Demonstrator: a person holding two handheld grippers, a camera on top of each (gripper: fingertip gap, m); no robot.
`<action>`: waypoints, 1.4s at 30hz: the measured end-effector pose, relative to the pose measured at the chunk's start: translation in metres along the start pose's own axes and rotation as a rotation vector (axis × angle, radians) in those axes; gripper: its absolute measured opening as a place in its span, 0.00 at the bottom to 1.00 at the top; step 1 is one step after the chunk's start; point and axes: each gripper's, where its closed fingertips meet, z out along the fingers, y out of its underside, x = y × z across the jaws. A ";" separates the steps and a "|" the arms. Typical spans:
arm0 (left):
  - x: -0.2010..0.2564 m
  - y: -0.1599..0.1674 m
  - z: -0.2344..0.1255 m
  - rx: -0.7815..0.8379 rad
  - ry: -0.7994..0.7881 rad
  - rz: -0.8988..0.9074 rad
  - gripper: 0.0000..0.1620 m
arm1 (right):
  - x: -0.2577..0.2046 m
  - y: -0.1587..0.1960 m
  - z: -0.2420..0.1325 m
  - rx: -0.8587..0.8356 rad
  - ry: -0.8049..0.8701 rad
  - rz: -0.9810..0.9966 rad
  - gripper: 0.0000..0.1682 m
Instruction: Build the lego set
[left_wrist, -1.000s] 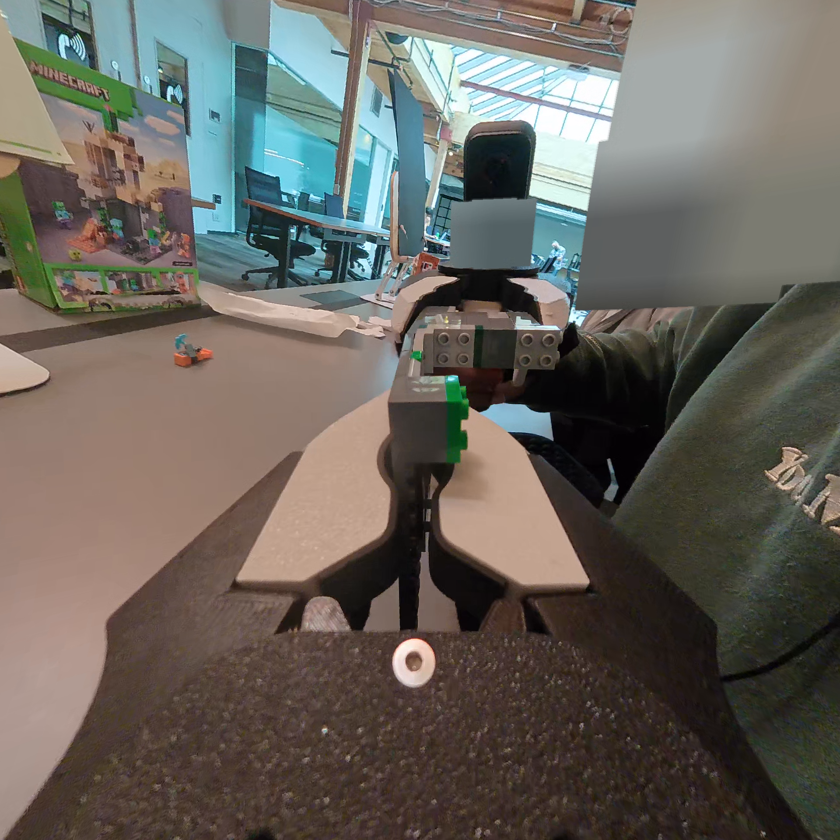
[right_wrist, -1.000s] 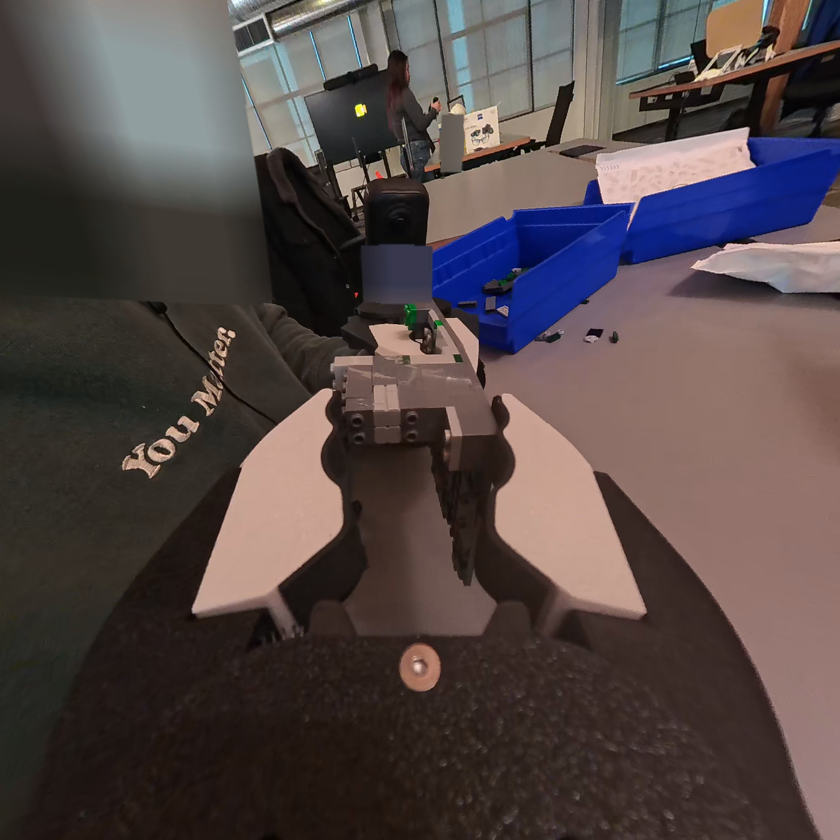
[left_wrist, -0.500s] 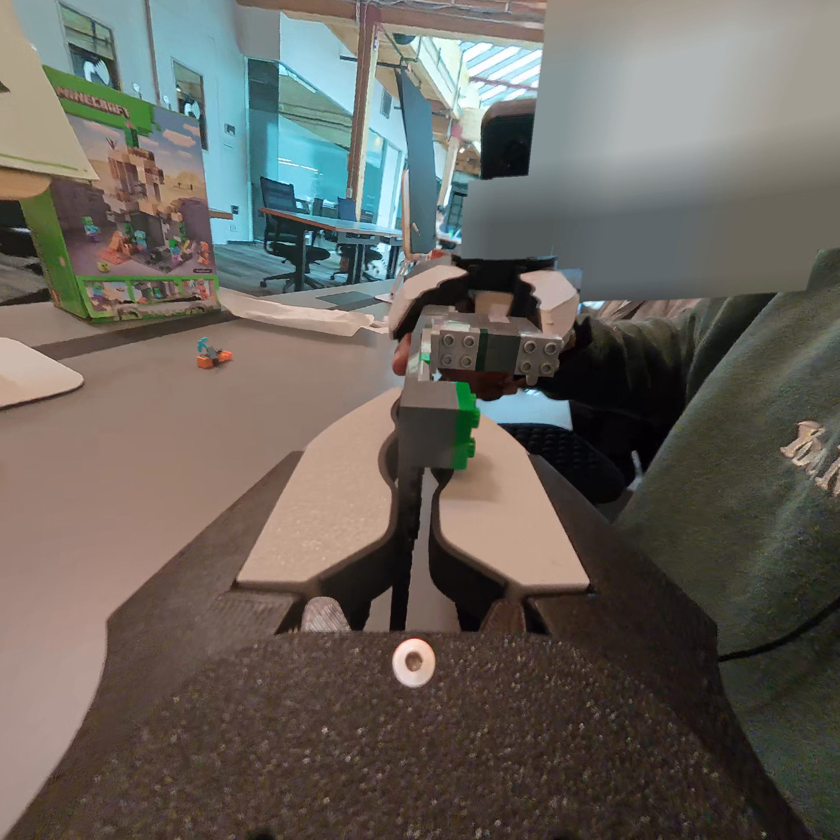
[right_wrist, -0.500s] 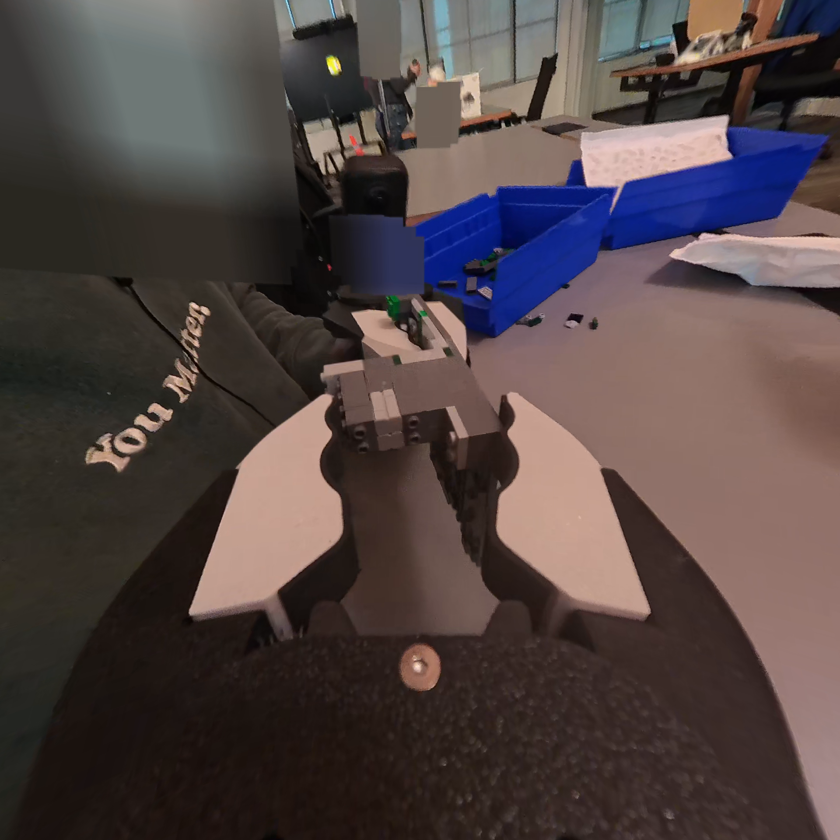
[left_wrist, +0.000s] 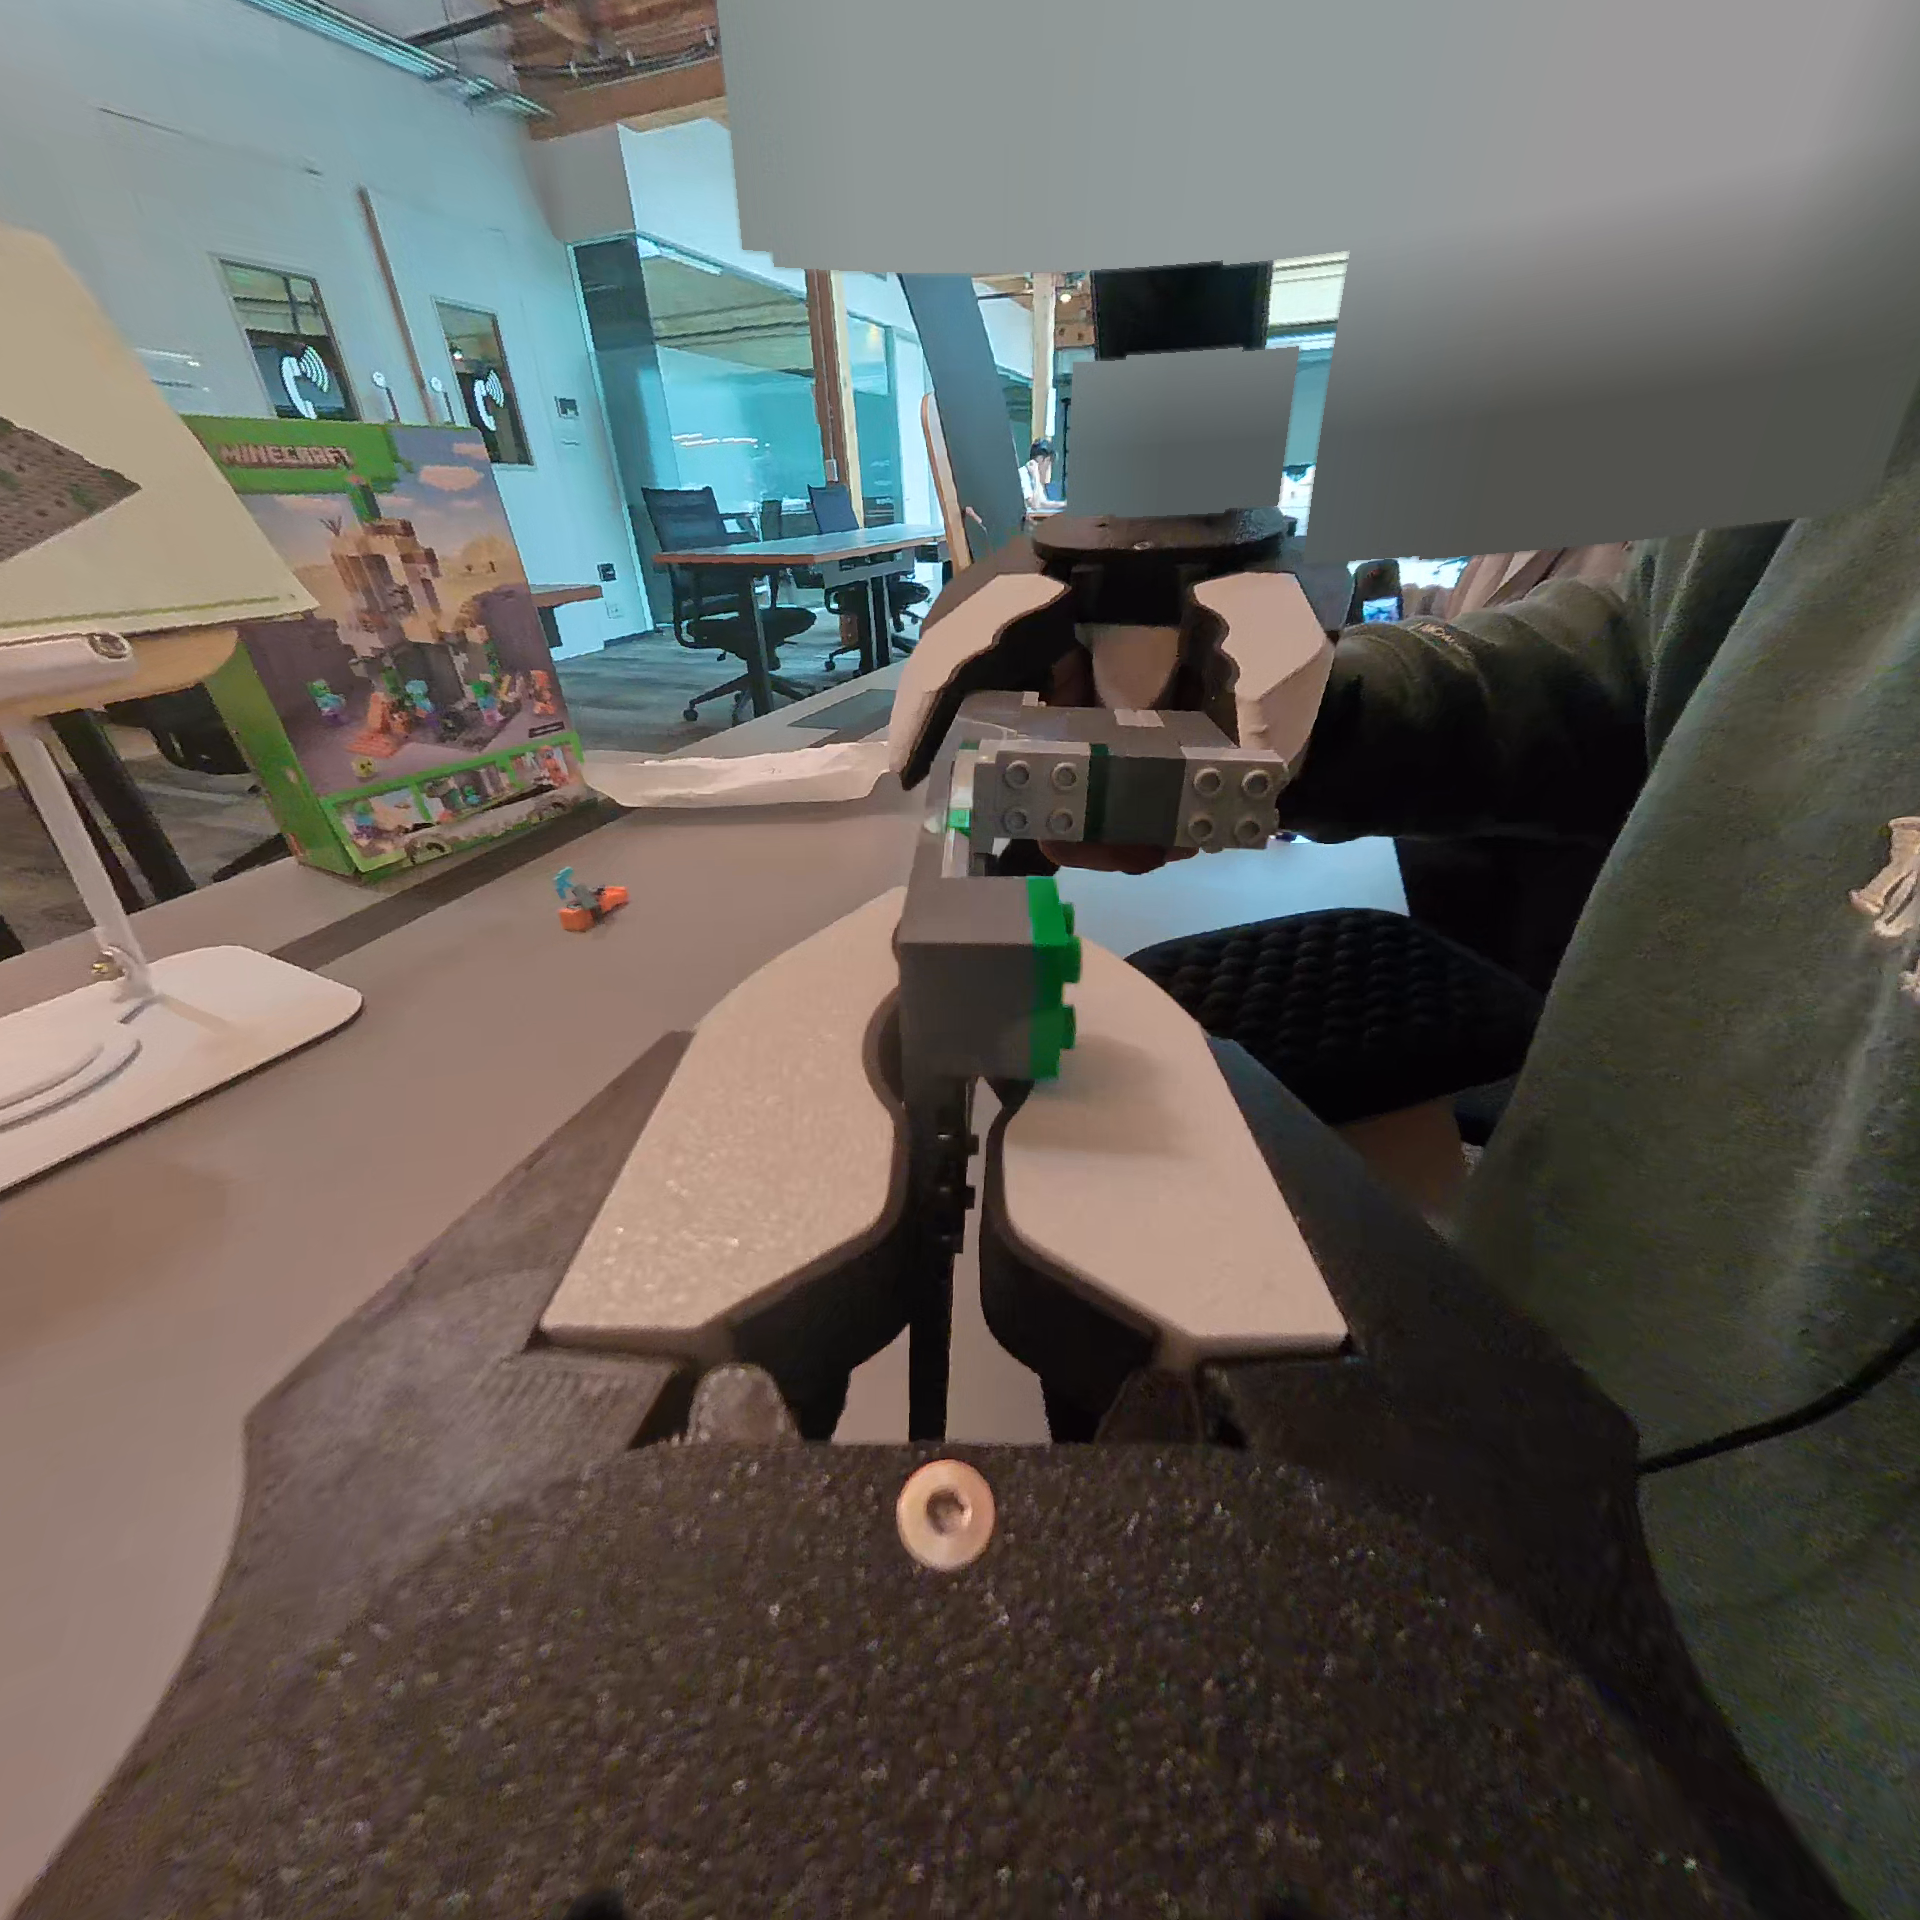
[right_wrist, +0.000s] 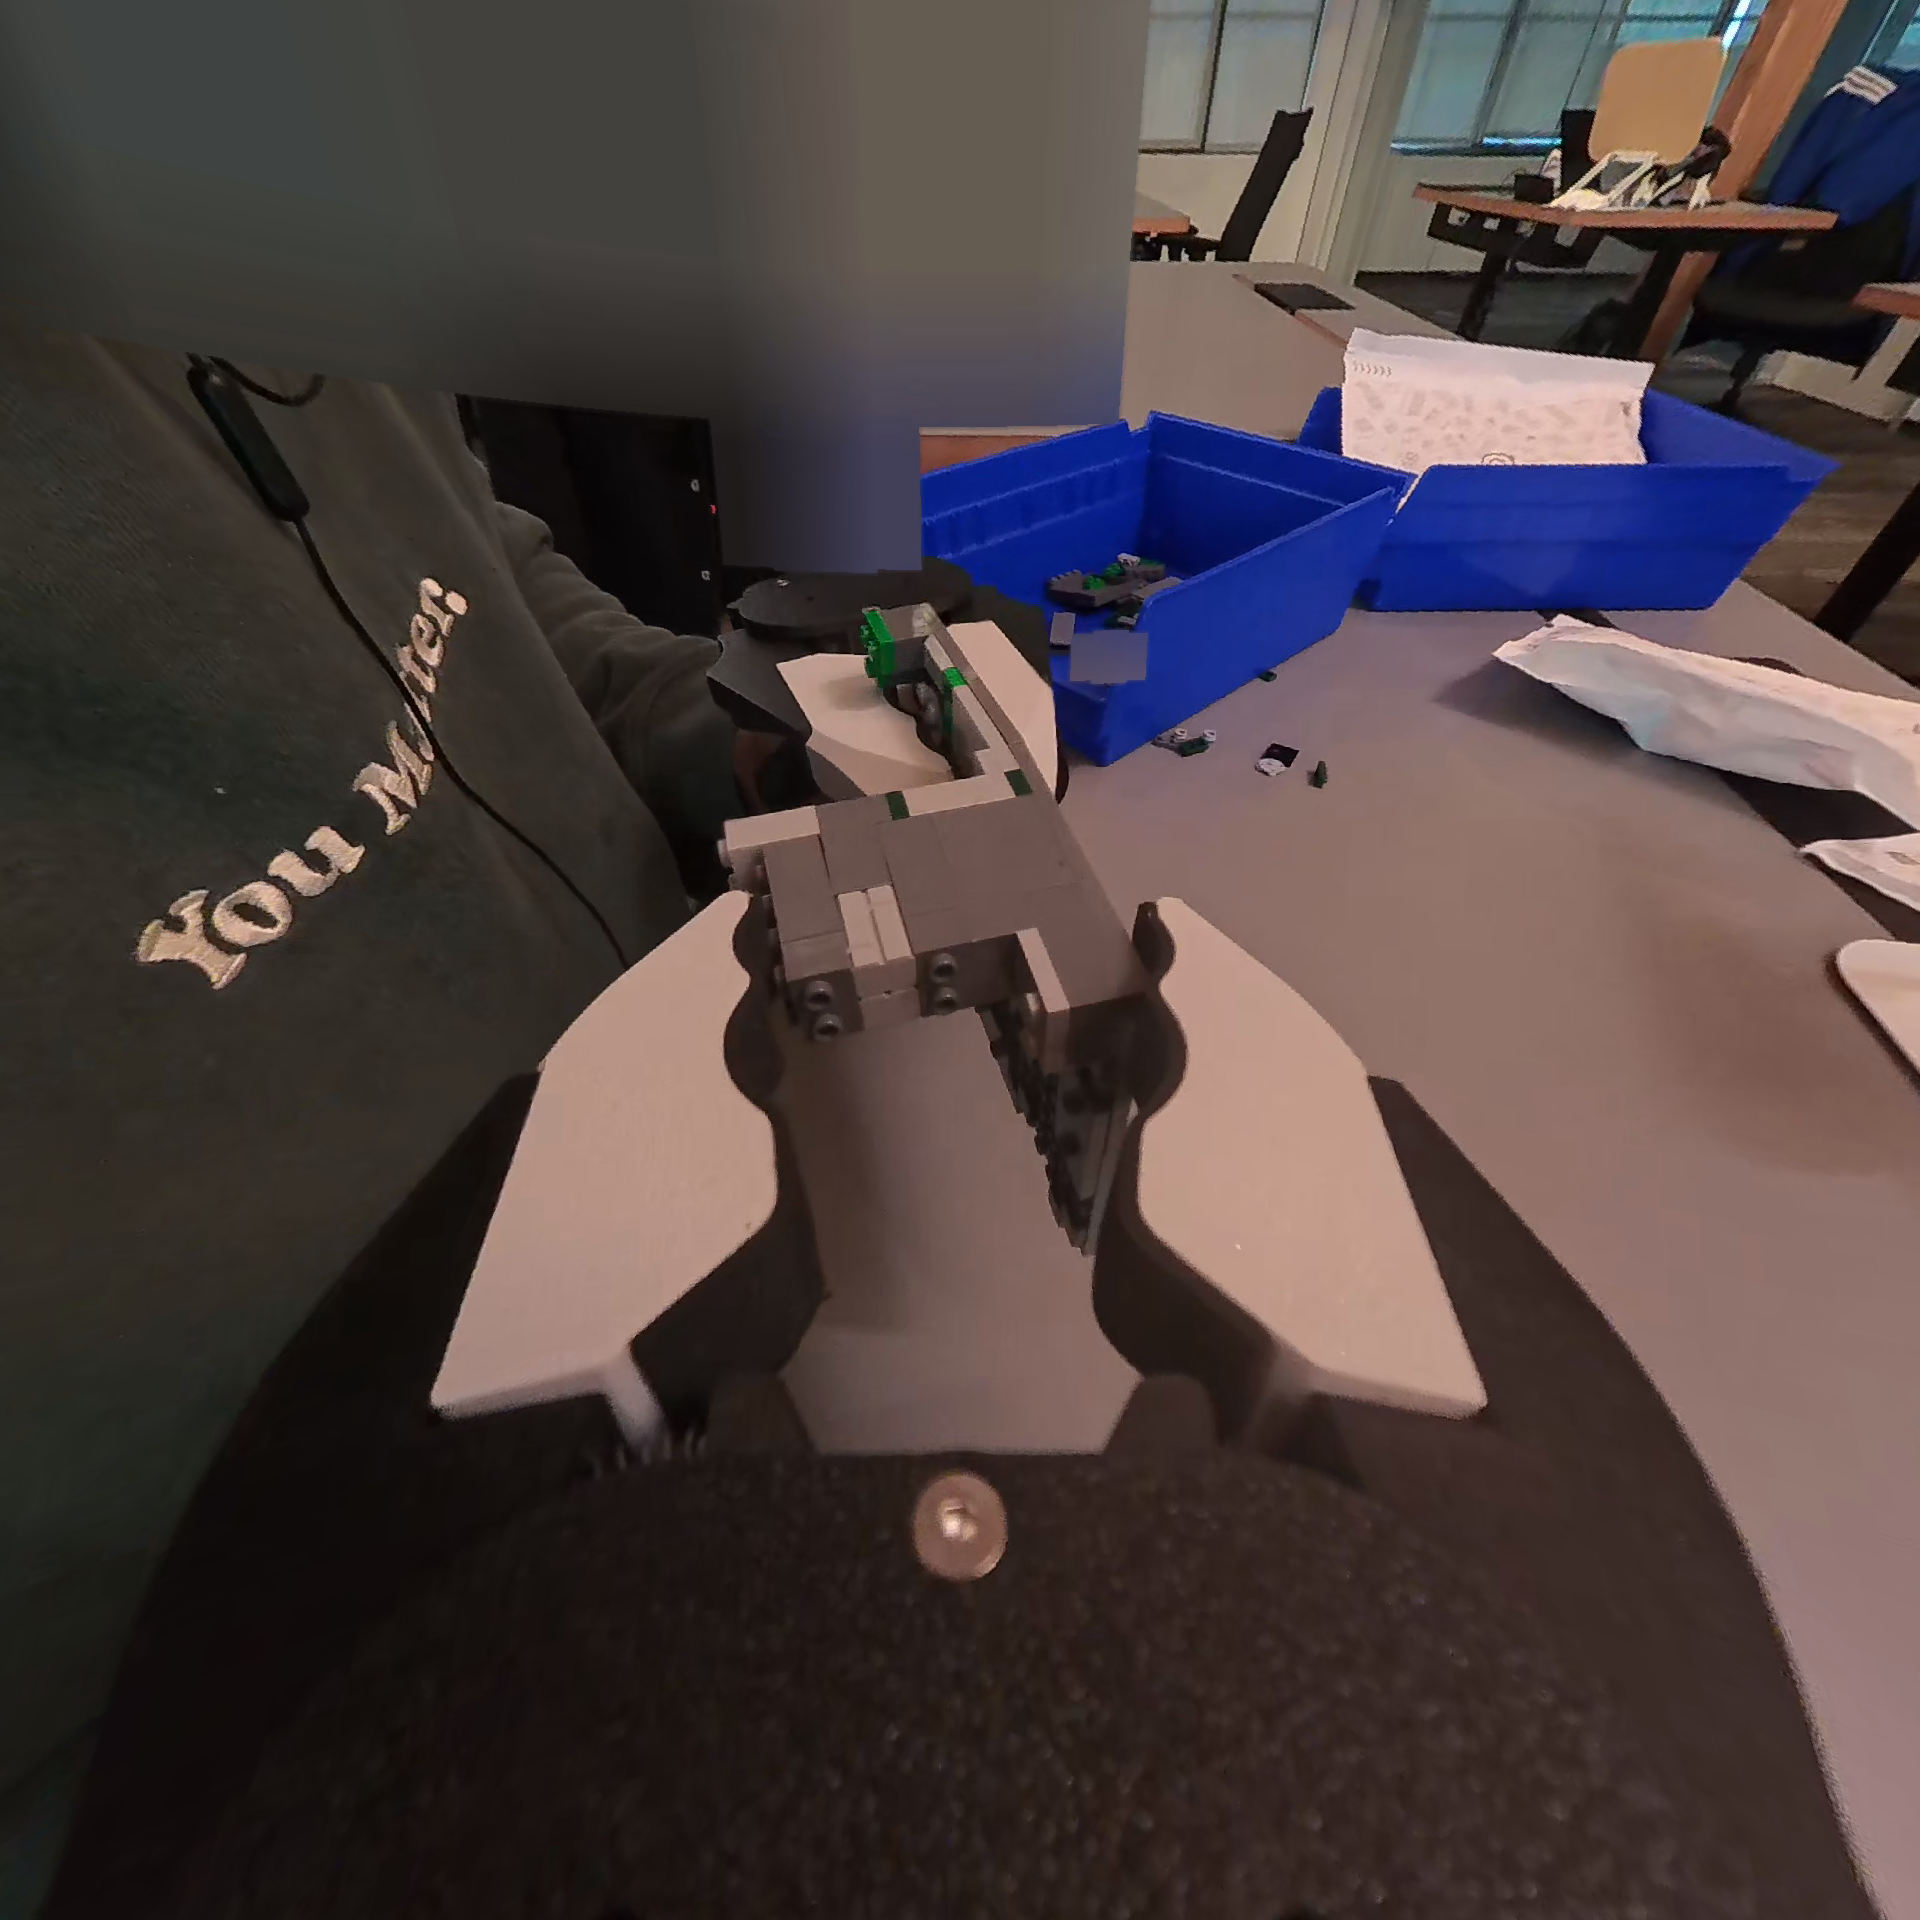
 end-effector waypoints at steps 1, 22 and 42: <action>-0.001 0.000 0.000 -0.003 -0.006 0.006 0.05 | 0.000 0.001 0.001 0.002 0.007 0.001 0.39; -0.003 0.001 -0.002 -0.015 -0.067 0.060 0.05 | 0.003 0.002 0.004 -0.075 0.015 0.053 0.41; -0.006 0.008 -0.004 -0.052 -0.120 0.061 0.05 | 0.003 0.011 0.009 -0.042 0.082 0.091 0.41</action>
